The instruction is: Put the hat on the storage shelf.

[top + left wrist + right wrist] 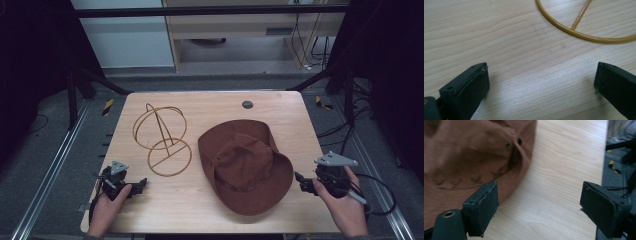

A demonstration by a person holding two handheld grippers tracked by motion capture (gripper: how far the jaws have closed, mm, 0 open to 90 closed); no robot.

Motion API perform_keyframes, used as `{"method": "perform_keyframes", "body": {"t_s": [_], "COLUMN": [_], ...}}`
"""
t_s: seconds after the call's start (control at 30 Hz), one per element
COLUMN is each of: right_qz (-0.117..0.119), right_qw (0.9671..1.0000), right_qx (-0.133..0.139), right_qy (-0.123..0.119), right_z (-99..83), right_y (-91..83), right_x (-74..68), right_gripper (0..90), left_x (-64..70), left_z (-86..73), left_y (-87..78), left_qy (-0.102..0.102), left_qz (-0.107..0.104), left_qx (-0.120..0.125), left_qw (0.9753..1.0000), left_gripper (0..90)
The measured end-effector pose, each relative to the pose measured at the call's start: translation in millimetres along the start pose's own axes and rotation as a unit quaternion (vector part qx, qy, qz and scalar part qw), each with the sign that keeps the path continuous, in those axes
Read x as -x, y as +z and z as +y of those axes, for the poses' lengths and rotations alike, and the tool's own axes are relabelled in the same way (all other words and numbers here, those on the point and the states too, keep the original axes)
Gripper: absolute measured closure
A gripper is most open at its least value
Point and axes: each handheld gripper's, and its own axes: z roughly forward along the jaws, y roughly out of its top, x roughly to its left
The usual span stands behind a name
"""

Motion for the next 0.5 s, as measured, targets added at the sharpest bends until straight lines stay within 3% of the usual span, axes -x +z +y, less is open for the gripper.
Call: {"method": "perform_keyframes", "body": {"t_s": [0.1, 0.3, 0.43, 0.5], "right_qz": [0.024, 0.049, 0.081, 0.081], "right_qw": [0.9992, 0.9976, 0.9939, 0.9933], "right_qx": [-0.026, -0.038, -0.063, -0.063], "right_qy": [-0.018, -0.031, -0.041, -0.054], "right_z": [20.2, 43.9, 62.0, 69.5], "right_y": [-0.1, 3.2, 9.3, 11.8], "right_x": [-5.1, -11.4, -19.7, -23.5], "right_gripper": [15.0, 12.4, 9.1, 10.6], "left_x": [0.0, -0.3, -0.6, -0.7], "left_z": [0.0, 0.0, 0.0, 0.0], "left_y": [0.0, 0.2, 0.1, 0.1], "left_qy": [0.000, 0.001, 0.002, 0.001], "left_qz": [0.000, -0.002, -0.003, -0.003], "left_qx": [0.000, 0.001, 0.001, 0.001], "left_qw": [1.0000, 1.0000, 1.0000, 1.0000], "left_gripper": [0.0, 0.0, 0.0, 0.0]}}
